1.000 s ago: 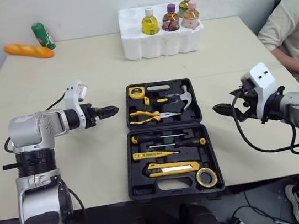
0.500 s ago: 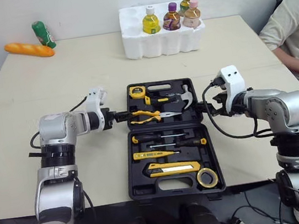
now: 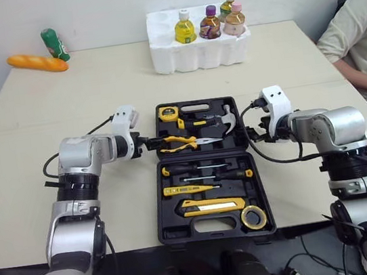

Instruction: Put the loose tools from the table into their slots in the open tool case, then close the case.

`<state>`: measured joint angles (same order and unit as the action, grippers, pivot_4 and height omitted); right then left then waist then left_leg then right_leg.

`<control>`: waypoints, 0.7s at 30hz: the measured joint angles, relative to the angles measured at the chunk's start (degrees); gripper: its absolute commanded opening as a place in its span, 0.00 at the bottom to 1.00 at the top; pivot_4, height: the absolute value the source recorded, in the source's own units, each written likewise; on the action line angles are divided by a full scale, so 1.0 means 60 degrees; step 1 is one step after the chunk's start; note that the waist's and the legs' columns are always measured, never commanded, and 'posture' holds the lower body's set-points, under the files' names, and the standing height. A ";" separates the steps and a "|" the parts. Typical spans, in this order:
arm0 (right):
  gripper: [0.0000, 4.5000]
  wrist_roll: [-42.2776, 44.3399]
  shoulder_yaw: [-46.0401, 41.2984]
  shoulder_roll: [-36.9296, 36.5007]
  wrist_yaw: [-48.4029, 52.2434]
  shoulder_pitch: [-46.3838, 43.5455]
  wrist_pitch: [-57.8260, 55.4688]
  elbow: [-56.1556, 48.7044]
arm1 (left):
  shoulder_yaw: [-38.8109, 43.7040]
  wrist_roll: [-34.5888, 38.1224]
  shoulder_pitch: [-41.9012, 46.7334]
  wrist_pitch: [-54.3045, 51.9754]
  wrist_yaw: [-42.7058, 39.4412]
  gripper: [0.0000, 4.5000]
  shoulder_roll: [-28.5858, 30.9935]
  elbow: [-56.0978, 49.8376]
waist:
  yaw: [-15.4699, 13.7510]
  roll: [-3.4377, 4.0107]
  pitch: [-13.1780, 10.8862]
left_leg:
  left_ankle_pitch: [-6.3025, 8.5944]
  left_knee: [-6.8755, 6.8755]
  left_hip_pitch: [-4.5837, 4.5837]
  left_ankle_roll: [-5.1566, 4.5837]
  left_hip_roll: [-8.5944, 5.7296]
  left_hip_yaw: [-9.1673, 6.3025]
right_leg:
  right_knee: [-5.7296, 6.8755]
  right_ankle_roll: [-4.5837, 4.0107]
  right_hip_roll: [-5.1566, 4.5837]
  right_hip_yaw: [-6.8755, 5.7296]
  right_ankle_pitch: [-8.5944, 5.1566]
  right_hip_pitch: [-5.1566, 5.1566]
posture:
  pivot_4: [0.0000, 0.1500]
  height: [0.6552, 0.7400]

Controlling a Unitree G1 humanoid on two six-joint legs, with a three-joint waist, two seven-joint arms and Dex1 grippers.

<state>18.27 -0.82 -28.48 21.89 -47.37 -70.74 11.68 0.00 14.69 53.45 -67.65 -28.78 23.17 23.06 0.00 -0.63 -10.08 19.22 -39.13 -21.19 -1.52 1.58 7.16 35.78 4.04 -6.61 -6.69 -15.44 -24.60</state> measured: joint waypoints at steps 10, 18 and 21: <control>0.29 -0.0008 0.0079 0.0484 -0.0004 -0.0257 -0.0618 -0.0017 | -0.0284 -0.0169 -0.0217 -0.0251 0.0222 0.16 -0.0531 -0.0422 | 0.0012 0.0048 0.0060 | 0.0003 0.0000 0.0017 0.0002 -0.0001 -0.0008 | -0.0006 0.0000 -0.0002 -0.0003 0.0000 0.0020 | 1.00 0.96; 0.00 -0.0202 -0.0294 0.1017 -0.0691 -0.0197 -0.0936 -0.0081 | -0.0400 -0.0273 -0.0782 -0.0355 0.0640 0.12 -0.0821 -0.1179 | 0.0008 0.0096 0.0259 | 0.0016 0.0010 0.0028 0.0001 -0.0001 -0.0019 | -0.0028 0.0000 -0.0008 -0.0004 0.0000 0.0036 | 1.00 0.96; 0.00 -0.0204 -0.0391 0.1058 -0.0778 -0.0078 -0.0943 -0.0341 | -0.0191 -0.0232 -0.0794 -0.0285 0.0636 0.12 -0.0901 -0.1226 | -0.0001 0.0100 0.0260 | 0.0016 0.0014 0.0022 0.0001 -0.0001 -0.0022 | -0.0035 0.0000 -0.0008 -0.0007 0.0000 0.0034 | 1.00 0.96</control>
<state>17.04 -3.17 -22.13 17.23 -47.84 -76.39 9.64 -1.15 13.30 48.69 -69.36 -24.96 17.76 15.70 -0.01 -0.03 -8.52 19.32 -39.04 -21.06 -1.52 1.58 7.03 35.57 4.04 -6.66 -6.72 -15.45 -24.40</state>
